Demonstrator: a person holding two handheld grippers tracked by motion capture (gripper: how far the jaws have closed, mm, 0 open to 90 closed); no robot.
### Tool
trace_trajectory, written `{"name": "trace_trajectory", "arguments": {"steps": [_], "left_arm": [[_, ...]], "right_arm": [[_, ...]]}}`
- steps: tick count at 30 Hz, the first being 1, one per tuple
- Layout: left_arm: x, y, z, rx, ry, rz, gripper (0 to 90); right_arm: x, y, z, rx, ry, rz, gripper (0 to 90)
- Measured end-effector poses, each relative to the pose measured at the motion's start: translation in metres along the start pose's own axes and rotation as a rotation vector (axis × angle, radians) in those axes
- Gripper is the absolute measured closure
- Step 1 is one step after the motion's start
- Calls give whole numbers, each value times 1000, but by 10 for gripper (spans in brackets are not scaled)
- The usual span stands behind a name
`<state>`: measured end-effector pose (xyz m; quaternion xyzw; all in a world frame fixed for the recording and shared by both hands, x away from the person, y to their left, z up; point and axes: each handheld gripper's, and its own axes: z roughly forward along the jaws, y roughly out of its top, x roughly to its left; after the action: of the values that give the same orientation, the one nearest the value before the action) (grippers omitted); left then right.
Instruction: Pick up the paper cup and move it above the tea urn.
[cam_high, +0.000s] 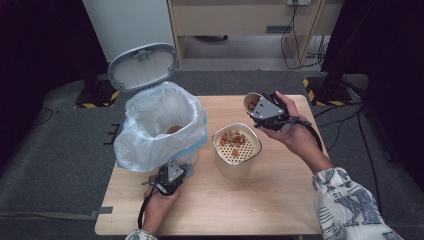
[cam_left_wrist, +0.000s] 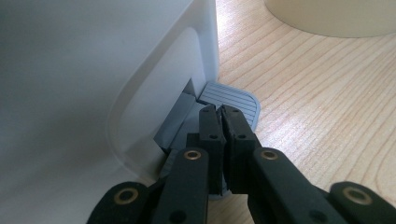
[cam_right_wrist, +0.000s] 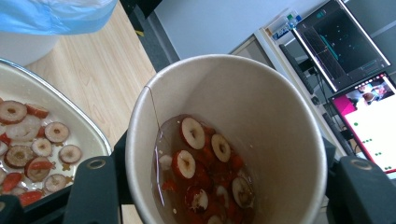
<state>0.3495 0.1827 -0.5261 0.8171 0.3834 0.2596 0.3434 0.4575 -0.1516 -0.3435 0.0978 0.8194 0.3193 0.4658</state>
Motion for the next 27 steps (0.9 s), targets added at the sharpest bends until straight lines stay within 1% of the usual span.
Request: {"name": "trace_trajectory", "arguments": {"steps": [10,17,23,25,27], "left_arm": [[0,0,0,1,0,1,865],[0,0,0,-2,1,-2,866],[0,0,0,-2,1,-3,865],[0,0,0,-2,1,-2,866],[0,0,0,-2,1,-2,865]], "right_arm": [[0,4,4,18,-6,-58,367],[-6,10,3,10,-22,-66,369],[-4,13,2,8,-19,-83,369],[-3,13,2,11,-18,-98,370],[-2,14,2,11,-20,-103,370]]}}
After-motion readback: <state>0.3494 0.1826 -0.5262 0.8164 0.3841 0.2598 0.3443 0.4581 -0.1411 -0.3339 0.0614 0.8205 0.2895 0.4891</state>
